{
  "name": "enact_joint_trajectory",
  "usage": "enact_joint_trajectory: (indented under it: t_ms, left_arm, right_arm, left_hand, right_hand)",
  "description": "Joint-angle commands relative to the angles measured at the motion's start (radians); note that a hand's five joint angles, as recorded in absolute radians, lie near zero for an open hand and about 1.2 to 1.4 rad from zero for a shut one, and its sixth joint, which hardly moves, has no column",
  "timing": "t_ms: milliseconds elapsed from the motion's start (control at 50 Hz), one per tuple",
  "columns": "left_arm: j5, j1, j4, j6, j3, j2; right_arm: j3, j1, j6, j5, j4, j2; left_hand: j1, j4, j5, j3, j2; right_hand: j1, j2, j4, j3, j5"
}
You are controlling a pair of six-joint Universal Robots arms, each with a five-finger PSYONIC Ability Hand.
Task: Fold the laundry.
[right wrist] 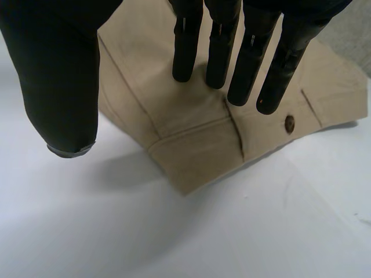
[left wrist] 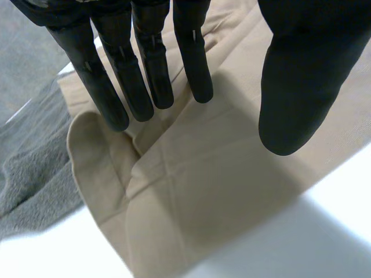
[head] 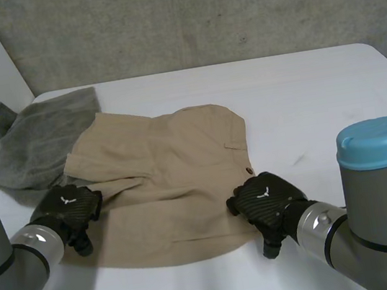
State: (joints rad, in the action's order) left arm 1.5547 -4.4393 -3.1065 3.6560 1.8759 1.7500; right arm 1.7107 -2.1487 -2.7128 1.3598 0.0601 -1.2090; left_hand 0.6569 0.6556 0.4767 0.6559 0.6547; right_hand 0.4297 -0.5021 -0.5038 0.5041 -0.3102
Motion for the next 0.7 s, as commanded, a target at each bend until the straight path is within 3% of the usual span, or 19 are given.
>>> enact_joint_trajectory:
  t_ms: [20, 80, 300, 500, 580, 640, 700]
  left_arm:
    - [-0.002, -0.035, -0.001, 0.007, -0.001, 0.009]
    - [-0.004, -0.046, -0.009, 0.007, -0.003, 0.016]
    - [-0.007, -0.067, -0.049, 0.007, -0.014, 0.089]
    - [-0.010, -0.078, -0.086, 0.018, -0.012, 0.118]
    - [-0.010, -0.081, -0.089, 0.018, -0.014, 0.129]
    - [-0.012, -0.080, -0.089, 0.018, -0.015, 0.135]
    - [-0.012, -0.077, -0.089, 0.018, -0.015, 0.135]
  right_arm:
    - [-0.011, -0.002, -0.001, 0.008, -0.063, 0.072]
    - [-0.014, -0.002, -0.001, 0.022, -0.101, 0.088]
    - [-0.071, -0.002, 0.001, 0.068, -0.144, 0.143]
    - [-0.129, -0.014, 0.001, 0.073, -0.155, 0.206]
    - [-0.152, -0.014, 0.002, 0.081, -0.168, 0.232]
    - [-0.172, -0.014, 0.002, 0.093, -0.168, 0.244]
    - [-0.183, -0.007, 0.002, 0.108, -0.163, 0.240]
  left_hand:
    - [-0.229, -0.227, -0.223, -0.227, -0.226]
    - [-0.382, -0.380, -0.376, -0.381, -0.379]
    - [-0.373, -0.372, -0.367, -0.372, -0.371]
    - [-0.247, -0.246, -0.241, -0.246, -0.245]
    - [-0.004, -0.002, 0.002, -0.003, -0.001]
    - [0.328, 0.329, 0.333, 0.329, 0.330]
    - [0.674, 0.676, 0.680, 0.675, 0.676]
  right_hand:
    - [0.099, -0.026, -0.025, 0.024, -0.044]
    - [0.104, -0.032, -0.030, 0.030, -0.049]
    - [0.187, -0.114, -0.113, 0.112, -0.132]
    - [0.442, -0.369, -0.368, 0.367, -0.387]
    - [0.755, -0.683, -0.681, 0.681, -0.700]
    - [0.966, -0.894, -0.892, 0.892, -0.911]
    - [0.967, -0.894, -0.893, 0.892, -0.912]
